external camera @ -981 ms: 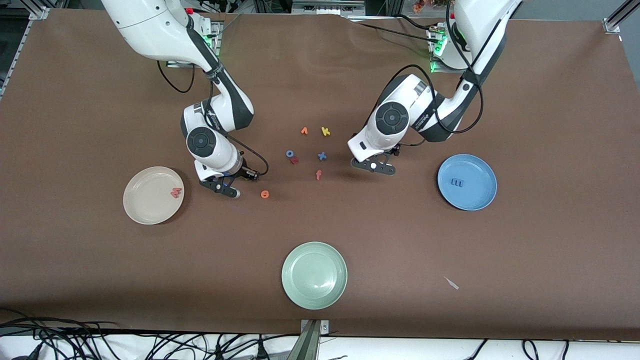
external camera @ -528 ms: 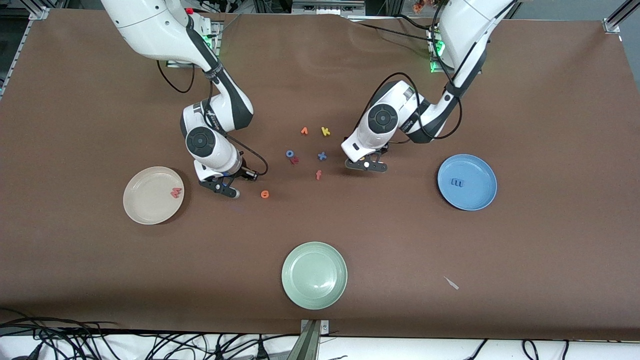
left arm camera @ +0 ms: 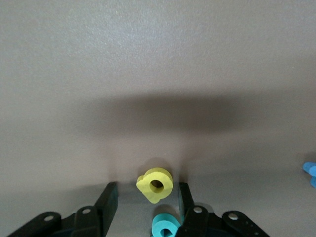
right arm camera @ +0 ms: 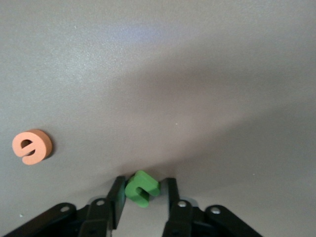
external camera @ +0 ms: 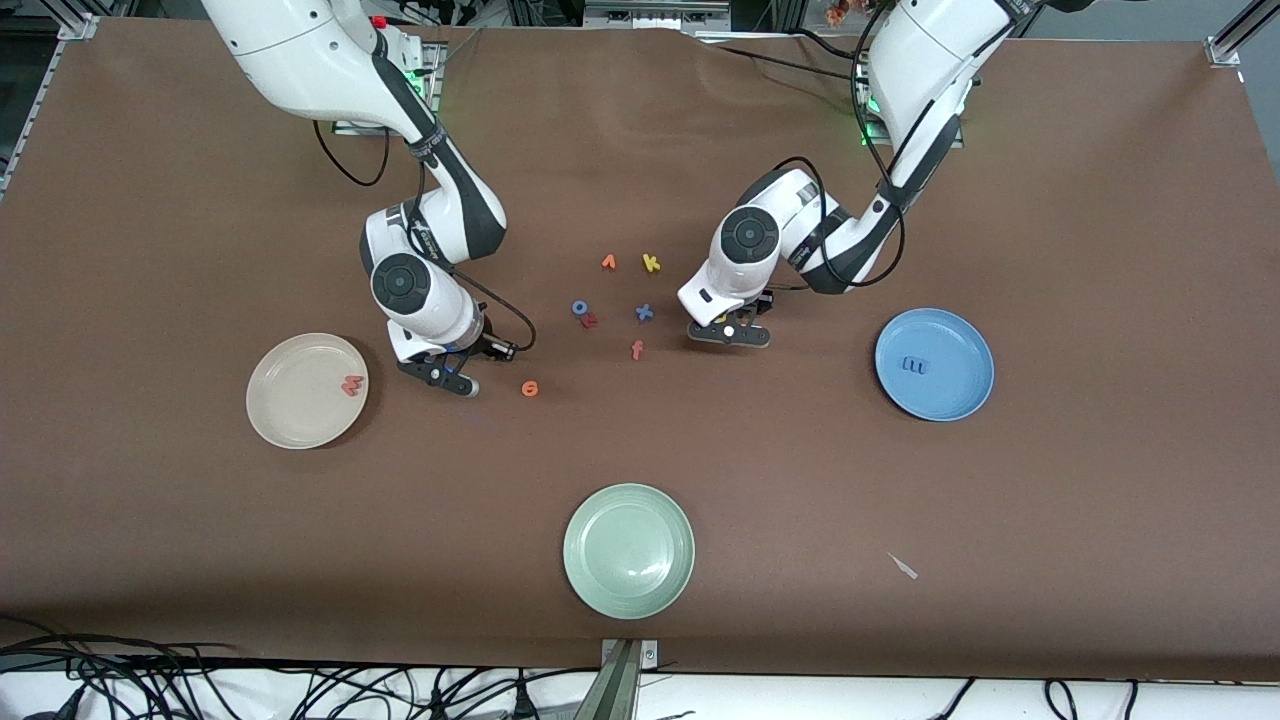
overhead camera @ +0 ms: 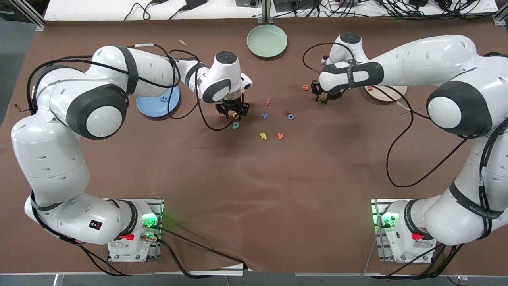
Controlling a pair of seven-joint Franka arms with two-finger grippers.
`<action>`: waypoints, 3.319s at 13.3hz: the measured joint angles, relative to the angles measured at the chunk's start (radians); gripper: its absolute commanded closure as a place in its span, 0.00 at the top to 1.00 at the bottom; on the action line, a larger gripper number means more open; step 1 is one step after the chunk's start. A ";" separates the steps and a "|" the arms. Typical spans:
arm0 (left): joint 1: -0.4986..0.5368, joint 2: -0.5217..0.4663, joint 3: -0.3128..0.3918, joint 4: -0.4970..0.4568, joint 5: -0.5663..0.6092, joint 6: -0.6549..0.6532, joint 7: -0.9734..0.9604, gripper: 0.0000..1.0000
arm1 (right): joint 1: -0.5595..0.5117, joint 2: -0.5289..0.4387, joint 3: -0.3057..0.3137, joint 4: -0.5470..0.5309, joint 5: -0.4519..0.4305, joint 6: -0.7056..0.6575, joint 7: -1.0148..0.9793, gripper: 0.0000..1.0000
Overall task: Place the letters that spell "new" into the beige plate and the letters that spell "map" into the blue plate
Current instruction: 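Grasp the green n and yellow a with the right and left grippers, then put the green n and yellow a on the white and blue plates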
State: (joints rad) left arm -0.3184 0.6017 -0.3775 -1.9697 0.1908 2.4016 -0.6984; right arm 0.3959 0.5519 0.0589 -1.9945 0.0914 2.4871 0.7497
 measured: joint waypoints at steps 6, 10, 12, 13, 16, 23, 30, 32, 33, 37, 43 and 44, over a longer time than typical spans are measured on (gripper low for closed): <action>0.000 0.006 0.003 0.001 0.000 0.034 -0.001 0.31 | 0.000 -0.001 0.000 0.000 0.000 -0.001 0.001 0.27; 0.001 0.003 0.005 0.002 0.000 0.033 -0.001 0.12 | 0.000 -0.001 0.000 0.000 0.000 -0.001 0.001 0.24; 0.001 0.002 0.005 0.002 0.000 0.033 -0.001 0.12 | 0.000 -0.001 0.000 0.001 0.000 -0.001 0.002 0.24; 0.001 0.002 0.005 0.002 0.000 0.033 -0.001 0.12 | -0.001 0.000 0.000 0.003 0.000 0.000 0.002 0.24; 0.005 -0.016 0.007 0.021 0.001 -0.008 0.002 0.13 | -0.001 0.001 -0.007 0.035 0.000 -0.032 0.002 0.24; 0.114 -0.185 0.013 0.063 0.017 -0.361 0.266 0.05 | -0.005 -0.014 -0.145 0.130 -0.003 -0.224 -0.232 0.24; 0.377 -0.195 0.019 0.026 0.054 -0.408 0.762 0.05 | -0.018 -0.026 -0.332 0.131 -0.003 -0.279 -0.617 0.27; 0.438 -0.195 0.020 0.003 0.054 -0.397 0.868 0.05 | -0.038 -0.024 -0.340 0.131 -0.003 -0.277 -0.664 0.81; 0.465 -0.195 0.020 -0.015 0.054 -0.376 0.907 0.06 | -0.046 -0.022 -0.340 0.131 -0.003 -0.275 -0.678 1.00; 0.550 -0.189 0.020 -0.131 0.167 -0.208 0.961 0.07 | -0.049 -0.020 -0.337 0.138 -0.002 -0.272 -0.682 1.00; 0.610 -0.156 0.017 -0.177 0.222 -0.106 0.969 1.00 | -0.037 -0.020 -0.243 0.165 0.003 -0.272 -0.503 1.00; 0.611 -0.157 0.010 -0.177 0.222 -0.105 0.970 1.00 | -0.035 -0.020 -0.217 0.169 0.003 -0.272 -0.459 1.00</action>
State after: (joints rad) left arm 0.2922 0.4451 -0.3672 -2.1464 0.4131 2.2963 0.2717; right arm 0.3607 0.5319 -0.1577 -1.8254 0.0940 2.2147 0.2910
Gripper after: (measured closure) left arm 0.445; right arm 0.000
